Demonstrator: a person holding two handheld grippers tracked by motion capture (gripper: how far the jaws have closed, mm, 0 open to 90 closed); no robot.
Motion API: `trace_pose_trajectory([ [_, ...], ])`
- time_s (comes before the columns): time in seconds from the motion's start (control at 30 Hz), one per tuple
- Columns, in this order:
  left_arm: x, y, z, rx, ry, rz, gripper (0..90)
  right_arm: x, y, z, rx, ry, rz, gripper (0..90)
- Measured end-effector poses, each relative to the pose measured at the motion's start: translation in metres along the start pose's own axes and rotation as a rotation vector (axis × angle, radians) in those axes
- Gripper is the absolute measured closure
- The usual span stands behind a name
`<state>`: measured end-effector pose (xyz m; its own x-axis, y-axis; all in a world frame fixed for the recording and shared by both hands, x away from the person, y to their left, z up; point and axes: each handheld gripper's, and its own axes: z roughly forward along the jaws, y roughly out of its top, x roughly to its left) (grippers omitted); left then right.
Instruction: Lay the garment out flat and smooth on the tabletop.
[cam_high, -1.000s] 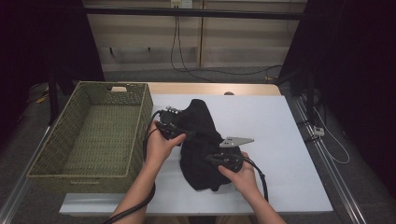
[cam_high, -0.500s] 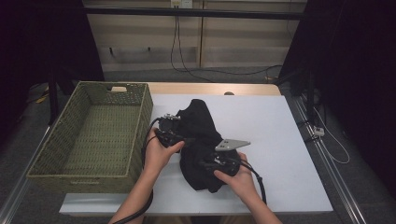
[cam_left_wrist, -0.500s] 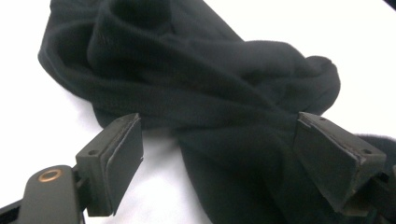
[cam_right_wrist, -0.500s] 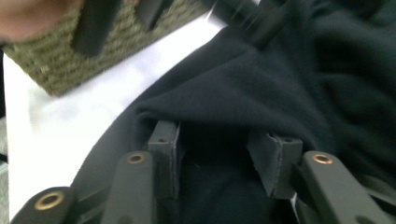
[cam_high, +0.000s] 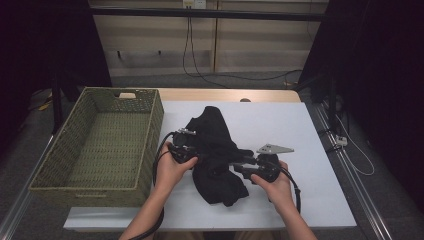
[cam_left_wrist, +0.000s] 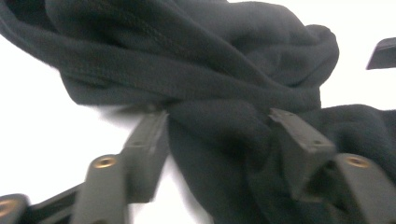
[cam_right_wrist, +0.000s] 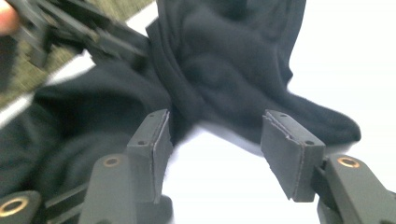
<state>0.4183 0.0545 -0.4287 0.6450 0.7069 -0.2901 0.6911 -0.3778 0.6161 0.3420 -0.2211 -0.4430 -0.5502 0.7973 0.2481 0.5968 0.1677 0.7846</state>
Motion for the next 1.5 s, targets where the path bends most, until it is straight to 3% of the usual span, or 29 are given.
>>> trace_pose_trajectory([
  [0.07, -0.001, -0.002, -0.001, 0.005, -0.013, 0.002, 53.8, 0.001, -0.002, 0.007, 0.017, 0.017, 0.013, 43.1],
  [0.23, 0.0, -0.005, -0.007, 0.022, -0.032, 0.0, 76.9, 0.014, 0.0, 0.021, 0.041, 0.059, -0.02, 43.3],
  [0.27, 0.0, -0.006, -0.007, 0.019, -0.032, -0.015, 78.8, 0.018, 0.0, 0.024, 0.052, 0.065, -0.03, 42.9],
  [0.4, 0.0, -0.006, -0.01, 0.028, -0.018, -0.01, 81.8, 0.028, -0.003, 0.037, 0.103, 0.092, -0.065, 42.1],
  [0.47, 0.001, -0.006, -0.011, 0.025, -0.027, -0.022, 82.1, 0.032, -0.004, 0.042, 0.092, 0.079, -0.087, 43.7],
  [0.5, 0.002, -0.007, -0.011, 0.02, -0.03, -0.025, 82.1, 0.034, -0.003, 0.043, 0.096, 0.075, -0.101, 48.3],
  [0.57, 0.003, -0.007, -0.012, 0.016, -0.036, -0.026, 82.3, 0.036, -0.003, 0.044, 0.105, 0.083, -0.143, 75.0],
  [0.67, 0.004, -0.007, -0.014, 0.014, -0.039, -0.03, 82.4, 0.036, -0.003, 0.044, 0.107, 0.11, -0.151, 85.9],
  [0.87, 0.004, -0.005, -0.019, -0.005, -0.051, -0.04, 83.4, 0.025, 0.004, 0.027, 0.024, 0.116, -0.096, 86.4],
  [0.93, 0.004, -0.005, -0.021, -0.002, -0.023, -0.031, 83.7, 0.022, 0.004, 0.022, -0.006, 0.127, -0.073, 76.1],
  [0.97, 0.005, -0.005, -0.022, -0.002, -0.015, -0.028, 84.1, 0.021, 0.005, 0.02, -0.016, 0.107, -0.069, 67.7],
  [1.0, 0.007, -0.005, -0.024, -0.008, -0.027, -0.038, 84.1, 0.02, 0.006, 0.017, -0.019, 0.08, -0.072, 64.2],
  [1.07, 0.007, -0.005, -0.025, -0.011, -0.006, -0.039, 84.0, 0.014, 0.007, 0.01, -0.039, 0.05, -0.051, 58.5],
  [1.2, 0.007, -0.006, -0.024, -0.017, 0.012, -0.042, 77.9, 0.008, 0.003, 0.01, -0.025, 0.052, -0.029, 52.0],
  [1.27, 0.006, -0.004, -0.025, -0.027, 0.015, -0.037, 66.8, 0.012, -0.001, 0.015, 0.011, 0.092, -0.027, 51.5],
  [1.4, 0.0, 0.0, -0.027, -0.054, 0.023, -0.008, 45.1, 0.025, -0.005, 0.026, 0.062, 0.122, -0.061, 52.0],
  [1.5, -0.006, 0.003, -0.028, -0.066, -0.032, -0.001, 40.0, 0.034, -0.007, 0.033, 0.09, 0.139, -0.083, 53.3],
])
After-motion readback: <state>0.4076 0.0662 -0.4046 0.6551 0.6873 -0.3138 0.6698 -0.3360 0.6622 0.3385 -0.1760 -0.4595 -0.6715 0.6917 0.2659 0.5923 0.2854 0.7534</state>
